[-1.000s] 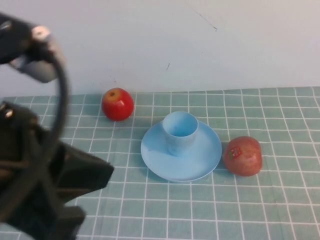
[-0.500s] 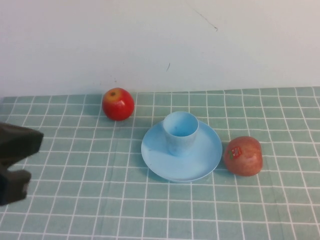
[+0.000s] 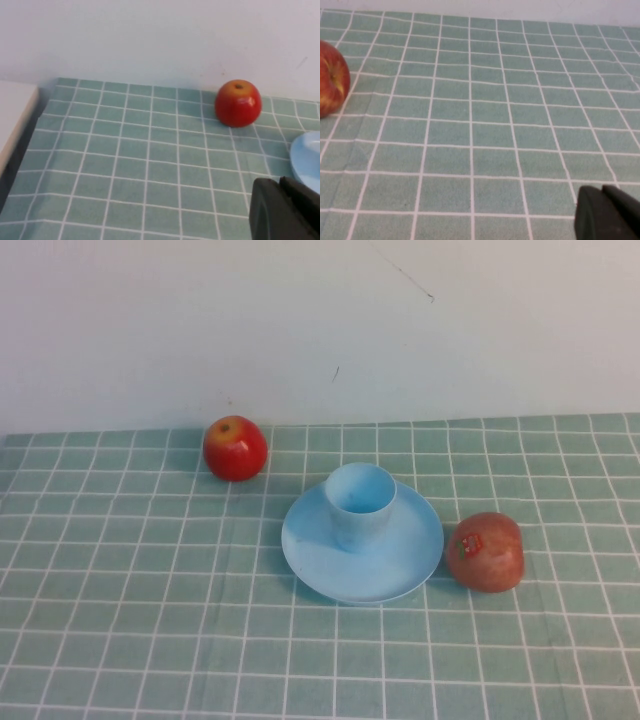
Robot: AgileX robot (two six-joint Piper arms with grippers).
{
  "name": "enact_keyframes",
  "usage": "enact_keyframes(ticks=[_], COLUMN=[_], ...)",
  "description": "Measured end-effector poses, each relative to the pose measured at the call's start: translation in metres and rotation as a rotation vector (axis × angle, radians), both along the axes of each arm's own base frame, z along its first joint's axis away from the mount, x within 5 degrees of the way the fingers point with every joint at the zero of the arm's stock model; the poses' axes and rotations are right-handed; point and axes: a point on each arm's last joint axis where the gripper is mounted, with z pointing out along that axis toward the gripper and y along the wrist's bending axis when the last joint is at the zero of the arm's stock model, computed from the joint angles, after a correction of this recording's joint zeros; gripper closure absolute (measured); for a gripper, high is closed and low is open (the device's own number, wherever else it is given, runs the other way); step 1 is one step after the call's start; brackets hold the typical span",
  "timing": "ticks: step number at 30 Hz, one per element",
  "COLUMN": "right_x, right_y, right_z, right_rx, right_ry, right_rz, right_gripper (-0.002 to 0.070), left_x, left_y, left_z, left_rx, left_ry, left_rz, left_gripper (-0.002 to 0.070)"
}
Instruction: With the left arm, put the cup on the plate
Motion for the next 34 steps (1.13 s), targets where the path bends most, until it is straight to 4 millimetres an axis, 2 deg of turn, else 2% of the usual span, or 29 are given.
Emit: enact_keyframes(ticks=[4,7,9,11,16,34], right_x=[0.000,0.000,0.000,0.000,0.000,0.000], right_y=[0.000,0.000,0.000,0.000,0.000,0.000], right_z=[0.000,0.000,0.000,0.000,0.000,0.000], right_rx=[0.000,0.000,0.000,0.000,0.000,0.000], right_ry=[0.000,0.000,0.000,0.000,0.000,0.000], right_rz=[0.000,0.000,0.000,0.000,0.000,0.000], right_gripper=[0.0678,0.0678,0.0678,0.0678,0.0678,0.0678], left_x=[-0.014,-0.017,-0.018,-0.020,-0.026,-0.027], left_y=[0.006,0.009,0.010,0.011,0.013,0.013], left_z=[-0.048,-0.086,-0.107,-0.120,-0.132,-0.133], left_rx=[-0.010,-0.011,-0.013,-0.028,-0.038,-0.041], left_ry=[-0.111,-0.144,-0.150,-0.135,-0.041,-0.031], left_rz=[0.069,0.113,0.142,0.167,0.203,0.205], left_gripper=[0.0673,0.0673,0.0673,0.0673,0.0673,0.0675])
